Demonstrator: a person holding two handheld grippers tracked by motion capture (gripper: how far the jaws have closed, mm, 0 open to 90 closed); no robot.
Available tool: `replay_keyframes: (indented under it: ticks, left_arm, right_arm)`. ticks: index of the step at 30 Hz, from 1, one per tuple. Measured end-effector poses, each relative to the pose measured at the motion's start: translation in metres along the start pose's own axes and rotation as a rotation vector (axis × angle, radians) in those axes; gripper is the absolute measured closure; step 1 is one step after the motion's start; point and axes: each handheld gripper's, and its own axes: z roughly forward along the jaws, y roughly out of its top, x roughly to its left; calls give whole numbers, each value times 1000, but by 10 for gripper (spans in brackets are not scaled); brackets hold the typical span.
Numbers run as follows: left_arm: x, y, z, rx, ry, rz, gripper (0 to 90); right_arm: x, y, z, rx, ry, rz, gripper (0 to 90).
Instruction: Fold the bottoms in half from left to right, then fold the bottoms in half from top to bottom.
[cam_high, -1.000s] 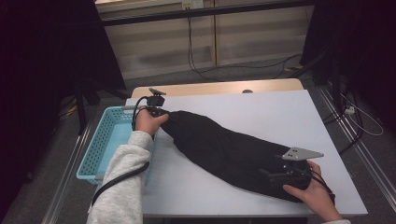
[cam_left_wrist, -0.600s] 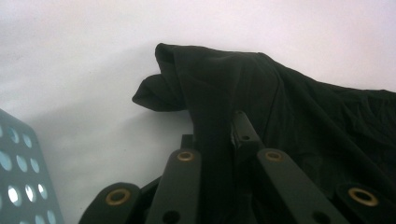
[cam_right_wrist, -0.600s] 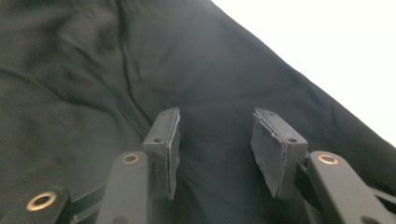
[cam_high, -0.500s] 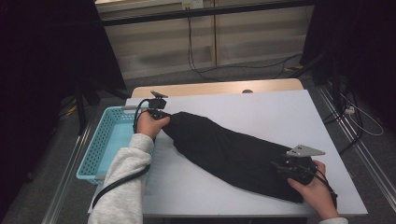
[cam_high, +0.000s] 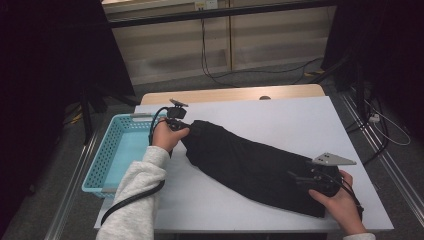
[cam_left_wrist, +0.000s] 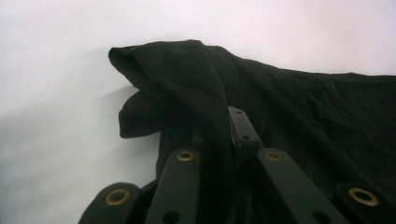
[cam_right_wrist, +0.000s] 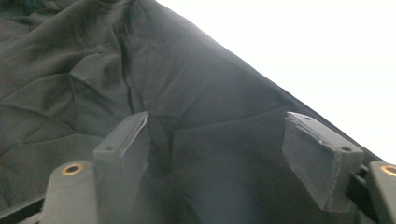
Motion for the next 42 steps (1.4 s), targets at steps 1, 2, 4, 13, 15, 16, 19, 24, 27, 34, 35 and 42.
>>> replay_keyframes:
  ticks: [1, 2, 4, 13, 15, 16, 19, 24, 27, 34, 35, 42]
  left_arm:
    - [-1, 0, 0, 1, -3, 2, 840]
    - [-2, 0, 0, -5, -3, 3, 840]
    - [-4, -1, 0, -7, -8, 12, 840]
    - [-17, -1, 0, -24, -27, 48, 840]
    - [-22, -2, 1, -31, -35, 54, 841]
    - [-23, -2, 2, -32, -39, 57, 841]
    - [-29, -3, 4, -30, -44, 72, 841]
    - [-36, -4, 10, -32, -56, 77, 841]
    - [-39, -6, 14, -32, -65, 80, 841]
    - [-46, -10, 17, -43, -76, 89, 841]
    - [-46, -11, 18, -47, -79, 90, 841]
    - [-60, -19, 27, -65, -94, 108, 842]
  right_arm:
    - [0, 0, 0, 0, 2, 2, 222]
    - [0, 0, 0, 0, 2, 4, 215]
    - [1, 1, 1, -3, 7, 11, 199]
    - [8, 4, 5, -10, 27, -14, 155]
    - [8, 4, 5, -10, 28, -14, 149]
    - [8, 4, 5, -12, 28, -12, 142]
    - [8, 3, 4, -12, 27, -15, 138]
    - [8, 3, 3, -18, 30, -18, 133]
    - [9, 4, 2, -25, 31, -17, 131]
    - [10, 4, 4, -19, 33, -27, 130]
    - [10, 4, 4, -18, 34, -25, 130]
    - [13, 5, 5, -10, 41, -33, 130]
